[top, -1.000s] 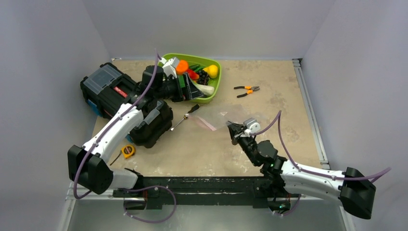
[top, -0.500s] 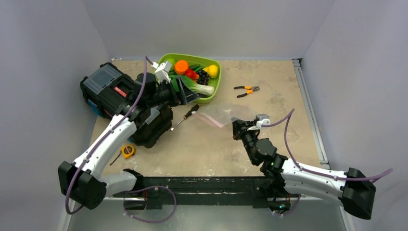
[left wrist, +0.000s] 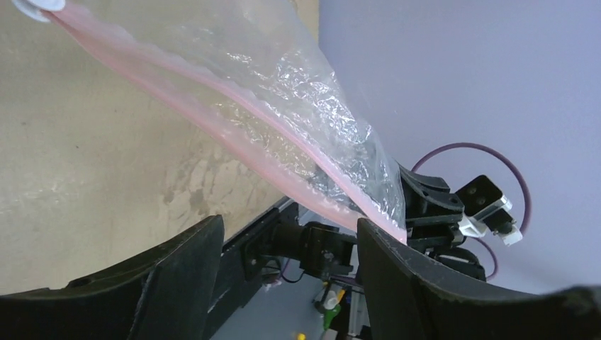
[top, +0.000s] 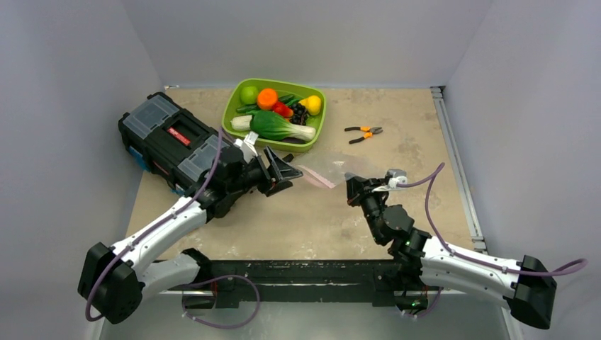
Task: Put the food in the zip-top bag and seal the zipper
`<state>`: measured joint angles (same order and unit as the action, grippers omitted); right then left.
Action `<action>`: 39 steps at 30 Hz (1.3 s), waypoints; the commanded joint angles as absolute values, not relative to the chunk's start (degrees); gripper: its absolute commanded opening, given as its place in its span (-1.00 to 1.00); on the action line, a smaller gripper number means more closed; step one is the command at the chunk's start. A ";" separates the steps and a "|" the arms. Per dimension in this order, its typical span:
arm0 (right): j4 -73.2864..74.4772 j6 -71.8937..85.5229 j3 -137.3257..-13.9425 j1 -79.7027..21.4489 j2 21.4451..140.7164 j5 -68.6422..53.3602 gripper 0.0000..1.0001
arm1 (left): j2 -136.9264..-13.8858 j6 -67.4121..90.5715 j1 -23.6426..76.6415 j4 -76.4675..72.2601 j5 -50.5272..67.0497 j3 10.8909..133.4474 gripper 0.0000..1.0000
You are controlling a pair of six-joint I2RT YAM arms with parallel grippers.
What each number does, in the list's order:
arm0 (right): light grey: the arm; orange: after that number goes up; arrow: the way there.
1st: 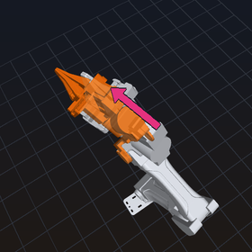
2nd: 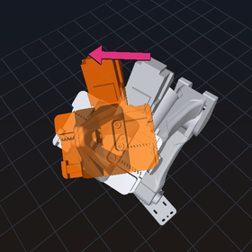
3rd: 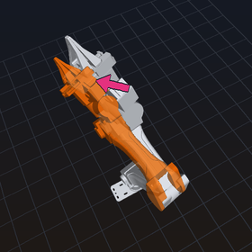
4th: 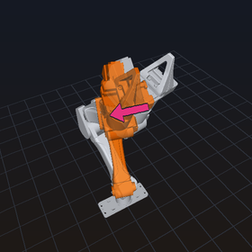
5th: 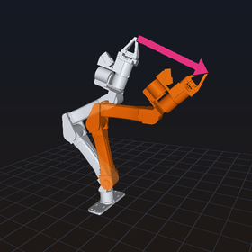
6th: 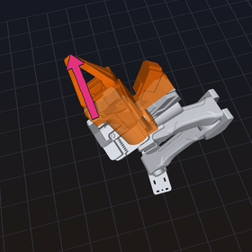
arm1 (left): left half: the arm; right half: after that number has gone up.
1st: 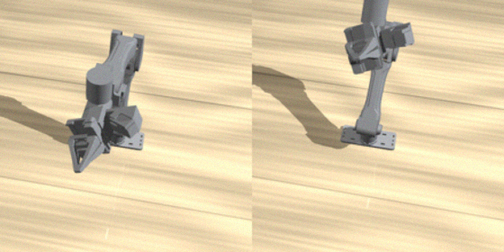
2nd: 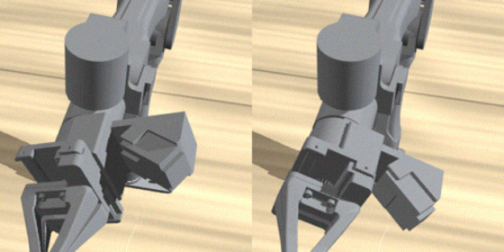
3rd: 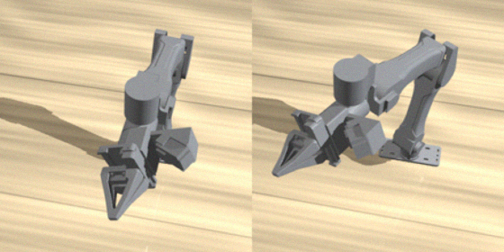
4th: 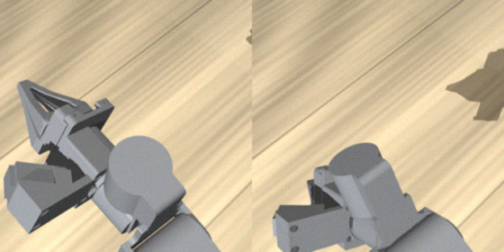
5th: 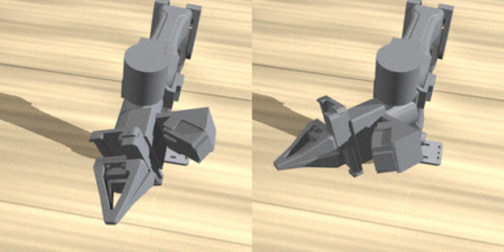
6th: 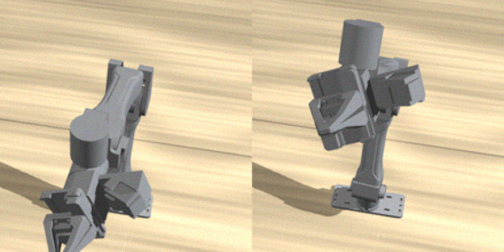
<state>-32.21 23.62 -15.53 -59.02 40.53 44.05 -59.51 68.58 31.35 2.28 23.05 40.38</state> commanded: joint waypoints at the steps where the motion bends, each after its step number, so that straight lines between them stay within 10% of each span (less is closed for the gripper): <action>1: -32.73 25.56 -17.23 -58.98 40.10 45.04 -1.00 | -62.64 81.72 34.20 -7.47 17.28 38.39 0.37; 20: -31.51 26.64 -16.06 -58.98 37.75 43.18 -1.00 | -70.82 87.66 36.86 -13.59 11.20 38.74 -0.05; 28: -25.30 27.28 -18.16 -58.98 37.38 41.59 -0.96 | -75.76 81.27 38.73 -13.69 9.29 44.03 -0.80; 30: -19.36 27.55 -20.68 -58.97 38.33 41.13 -0.51 | -74.00 75.53 39.57 -7.40 5.29 46.68 -1.00; 33: -2.89 30.51 -29.28 -58.98 41.85 40.64 0.67 | -71.88 65.63 41.39 3.75 -0.48 51.64 -1.00; 39: 23.91 31.52 -46.34 -59.02 49.52 36.03 0.81 | -71.46 53.18 42.82 11.24 -5.95 55.94 -1.00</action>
